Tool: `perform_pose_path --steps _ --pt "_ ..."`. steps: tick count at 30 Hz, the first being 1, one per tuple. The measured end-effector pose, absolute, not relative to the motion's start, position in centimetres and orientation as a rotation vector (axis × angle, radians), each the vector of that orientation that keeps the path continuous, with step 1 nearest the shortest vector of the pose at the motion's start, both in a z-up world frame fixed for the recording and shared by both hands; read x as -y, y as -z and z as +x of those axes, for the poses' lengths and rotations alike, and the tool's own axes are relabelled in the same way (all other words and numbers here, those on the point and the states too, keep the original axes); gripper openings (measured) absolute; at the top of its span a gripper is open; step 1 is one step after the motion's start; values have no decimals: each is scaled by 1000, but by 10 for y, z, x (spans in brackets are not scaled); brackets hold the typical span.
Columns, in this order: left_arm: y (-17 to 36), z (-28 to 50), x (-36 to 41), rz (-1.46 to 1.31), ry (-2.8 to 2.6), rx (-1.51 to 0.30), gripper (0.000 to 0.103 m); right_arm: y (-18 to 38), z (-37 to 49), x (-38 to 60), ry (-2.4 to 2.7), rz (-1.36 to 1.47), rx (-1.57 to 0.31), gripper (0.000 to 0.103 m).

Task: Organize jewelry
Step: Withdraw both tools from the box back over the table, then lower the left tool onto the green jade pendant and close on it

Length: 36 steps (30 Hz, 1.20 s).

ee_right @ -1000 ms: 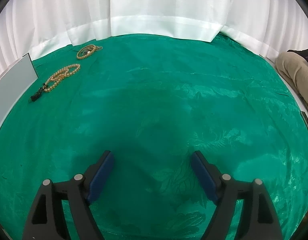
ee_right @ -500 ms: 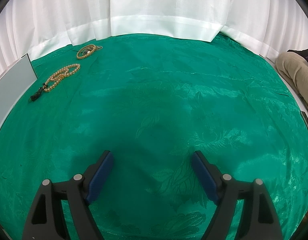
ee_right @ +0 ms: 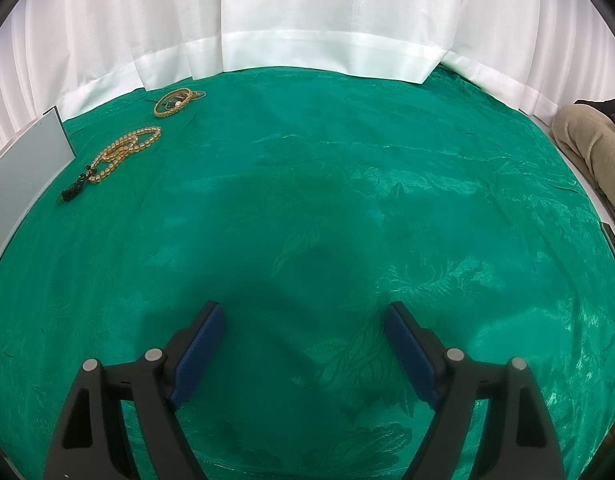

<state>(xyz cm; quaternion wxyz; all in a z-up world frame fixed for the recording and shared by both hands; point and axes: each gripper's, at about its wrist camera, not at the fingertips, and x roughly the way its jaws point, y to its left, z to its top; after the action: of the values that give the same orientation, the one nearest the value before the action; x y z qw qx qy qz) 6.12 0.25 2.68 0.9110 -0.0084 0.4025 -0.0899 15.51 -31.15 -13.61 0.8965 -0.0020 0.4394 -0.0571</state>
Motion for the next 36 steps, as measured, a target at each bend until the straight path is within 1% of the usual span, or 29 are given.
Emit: perform_pose_path --steps 5,11,16,22,28,30,33,36 --pt "15 69 31 30 257 -970 96 136 155 311 118 -4 -911 84" --pt "48 89 29 -16 226 -1064 96 136 155 311 117 -5 -912 85" --pt "51 115 24 -24 198 -1066 96 136 155 311 117 -5 -912 85" --pt "51 184 33 -97 215 -1057 96 136 155 312 116 -5 -913 85" --pt "80 272 43 -46 150 -1033 94 136 155 311 116 -6 -913 85" --pt "93 295 42 -30 130 -1029 91 136 155 311 115 -6 -914 85" --pt "110 321 41 -8 138 -1049 87 136 155 312 115 -6 -914 85" --pt "119 329 42 21 145 -1058 87 136 155 312 115 -6 -914 85"
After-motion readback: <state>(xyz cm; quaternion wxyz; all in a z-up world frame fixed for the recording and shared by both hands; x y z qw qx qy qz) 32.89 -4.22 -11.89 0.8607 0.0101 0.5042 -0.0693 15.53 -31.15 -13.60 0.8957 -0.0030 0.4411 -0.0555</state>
